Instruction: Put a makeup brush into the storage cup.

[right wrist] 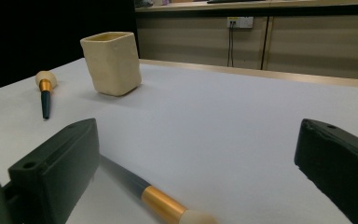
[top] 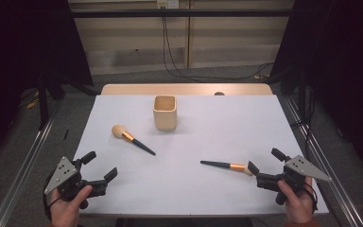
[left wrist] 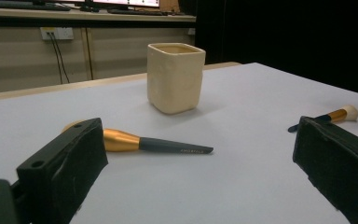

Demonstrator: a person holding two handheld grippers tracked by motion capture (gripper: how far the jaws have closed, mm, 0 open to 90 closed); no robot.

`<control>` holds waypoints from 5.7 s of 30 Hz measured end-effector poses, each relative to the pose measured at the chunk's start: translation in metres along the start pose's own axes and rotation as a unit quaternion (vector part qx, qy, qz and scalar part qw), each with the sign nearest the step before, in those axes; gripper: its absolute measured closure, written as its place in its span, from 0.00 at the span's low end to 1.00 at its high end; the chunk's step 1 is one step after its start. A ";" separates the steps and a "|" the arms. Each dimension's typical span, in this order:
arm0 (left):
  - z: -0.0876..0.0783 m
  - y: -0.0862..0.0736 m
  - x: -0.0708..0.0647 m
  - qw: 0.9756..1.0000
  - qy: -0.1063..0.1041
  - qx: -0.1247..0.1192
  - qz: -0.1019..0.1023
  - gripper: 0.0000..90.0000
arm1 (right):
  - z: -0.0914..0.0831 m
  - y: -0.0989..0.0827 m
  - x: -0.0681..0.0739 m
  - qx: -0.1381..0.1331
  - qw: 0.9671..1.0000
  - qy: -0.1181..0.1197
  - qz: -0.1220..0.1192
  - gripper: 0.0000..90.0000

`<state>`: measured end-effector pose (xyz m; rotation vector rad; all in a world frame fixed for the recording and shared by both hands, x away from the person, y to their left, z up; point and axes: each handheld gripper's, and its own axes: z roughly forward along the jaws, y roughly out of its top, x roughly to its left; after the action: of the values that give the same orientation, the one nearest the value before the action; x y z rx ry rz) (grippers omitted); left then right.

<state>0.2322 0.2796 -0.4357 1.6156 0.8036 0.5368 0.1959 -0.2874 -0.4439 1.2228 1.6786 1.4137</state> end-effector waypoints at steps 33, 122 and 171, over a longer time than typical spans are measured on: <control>0.016 0.013 0.004 1.000 -0.017 0.015 0.007 0.03 | 0.003 0.001 0.003 0.002 1.000 0.005 -0.007 0.00; 0.153 0.077 0.088 0.995 0.017 0.053 0.080 0.03 | 0.008 -0.002 0.002 0.015 1.000 0.020 -0.013 0.00; 0.183 0.090 0.078 0.882 -0.126 0.384 0.242 0.08 | 0.009 -0.003 0.003 0.022 0.999 0.025 -0.019 0.00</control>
<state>0.4350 0.2113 -0.3913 2.6013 0.4109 0.3439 0.2021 -0.2814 -0.4483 1.1824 1.7663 1.4031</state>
